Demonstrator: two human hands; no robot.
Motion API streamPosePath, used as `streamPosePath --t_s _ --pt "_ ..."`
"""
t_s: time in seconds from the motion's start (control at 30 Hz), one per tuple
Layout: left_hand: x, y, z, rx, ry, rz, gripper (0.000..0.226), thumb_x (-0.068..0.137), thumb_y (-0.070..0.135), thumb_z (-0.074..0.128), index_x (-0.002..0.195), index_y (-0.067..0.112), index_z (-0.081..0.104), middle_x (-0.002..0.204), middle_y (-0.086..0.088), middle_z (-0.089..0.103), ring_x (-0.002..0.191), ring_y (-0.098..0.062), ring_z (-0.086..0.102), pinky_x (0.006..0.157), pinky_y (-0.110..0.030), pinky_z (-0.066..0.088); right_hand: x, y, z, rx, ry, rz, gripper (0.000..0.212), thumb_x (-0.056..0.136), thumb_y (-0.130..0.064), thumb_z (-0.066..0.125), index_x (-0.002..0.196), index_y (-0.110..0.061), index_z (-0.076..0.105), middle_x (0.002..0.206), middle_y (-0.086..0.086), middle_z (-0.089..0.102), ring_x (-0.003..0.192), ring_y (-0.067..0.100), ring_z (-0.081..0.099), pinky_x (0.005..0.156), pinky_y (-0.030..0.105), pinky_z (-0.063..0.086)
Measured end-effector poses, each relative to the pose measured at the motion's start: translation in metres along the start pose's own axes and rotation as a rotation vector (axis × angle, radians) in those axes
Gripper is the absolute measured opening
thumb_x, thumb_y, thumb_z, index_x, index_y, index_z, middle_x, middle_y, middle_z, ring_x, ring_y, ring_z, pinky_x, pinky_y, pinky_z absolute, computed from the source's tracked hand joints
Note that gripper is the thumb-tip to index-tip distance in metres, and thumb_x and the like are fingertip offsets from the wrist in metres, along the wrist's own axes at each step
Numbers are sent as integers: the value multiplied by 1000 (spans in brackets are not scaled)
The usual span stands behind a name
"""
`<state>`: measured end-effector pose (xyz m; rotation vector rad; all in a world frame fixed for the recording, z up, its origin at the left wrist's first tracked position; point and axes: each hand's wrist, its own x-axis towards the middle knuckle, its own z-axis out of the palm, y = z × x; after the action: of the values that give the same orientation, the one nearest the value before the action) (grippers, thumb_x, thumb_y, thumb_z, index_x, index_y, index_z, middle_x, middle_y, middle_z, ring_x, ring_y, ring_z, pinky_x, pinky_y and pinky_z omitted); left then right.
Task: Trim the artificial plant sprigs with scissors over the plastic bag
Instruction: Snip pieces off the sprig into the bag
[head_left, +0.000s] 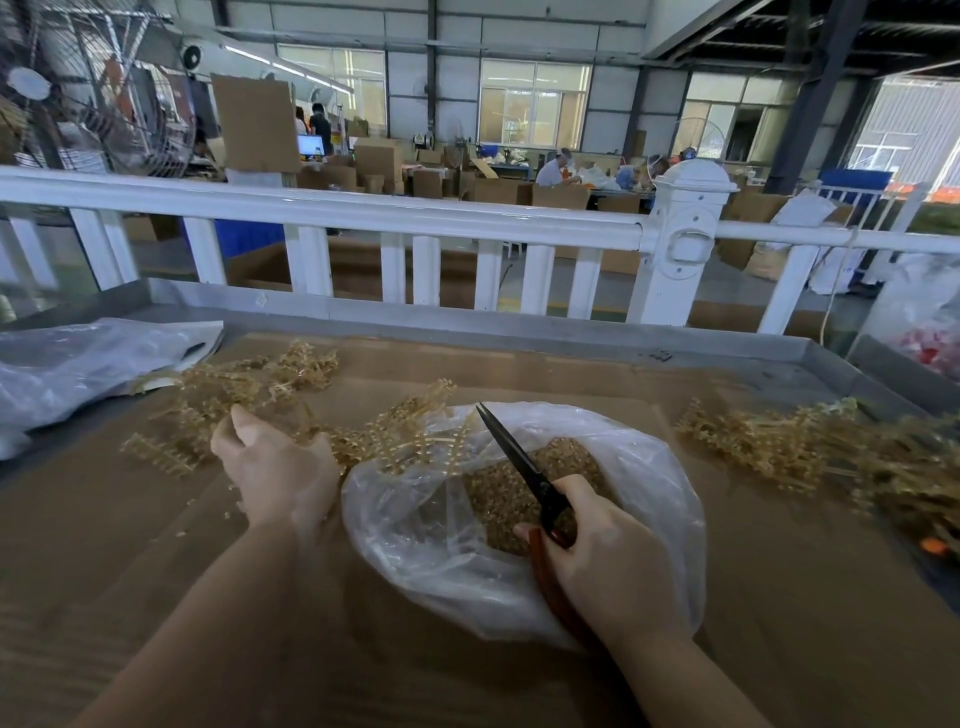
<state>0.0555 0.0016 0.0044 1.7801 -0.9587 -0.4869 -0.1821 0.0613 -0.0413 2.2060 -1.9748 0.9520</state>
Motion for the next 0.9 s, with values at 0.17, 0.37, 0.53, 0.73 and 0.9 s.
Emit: streamPosePath --t_s 0.17,0.37,0.53,0.73,0.9 --pt "-14 4 13 189 -47 365 28 89 9 62 116 16 62 134 -10 46 126 -23 35 108 -34 29 0 -2 -2 9 -19 16 25 84 -50 63 98 -33 51 78 -14 60 67 1 54 52 5 34" --pt "-24 3 46 409 -294 523 30 97 20 49 122 31 61 129 7 56 114 -13 42 101 -30 33 0 -3 -5 28 -34 35 24 85 -49 61 101 -32 52 83 -13 61 74 5 59 58 13 38" --pt "-19 9 58 641 -361 542 40 100 36 31 135 32 49 132 6 55 126 -20 38 105 -42 25 0 -4 -5 23 -35 27 23 86 -47 61 101 -32 53 82 -13 61 73 4 58 59 13 40" --pt "-18 12 63 746 -452 506 51 88 18 40 138 29 45 132 -3 40 127 -25 33 108 -44 22 -1 -4 -6 16 -25 10 23 86 -42 63 104 -30 55 86 -12 63 76 6 60 62 13 45" --pt "-17 8 60 622 -351 532 21 91 21 50 109 29 58 103 4 36 115 -23 43 101 -39 30 -1 -4 -7 33 -25 8 22 86 -44 62 102 -30 55 85 -12 63 75 6 60 62 12 44"
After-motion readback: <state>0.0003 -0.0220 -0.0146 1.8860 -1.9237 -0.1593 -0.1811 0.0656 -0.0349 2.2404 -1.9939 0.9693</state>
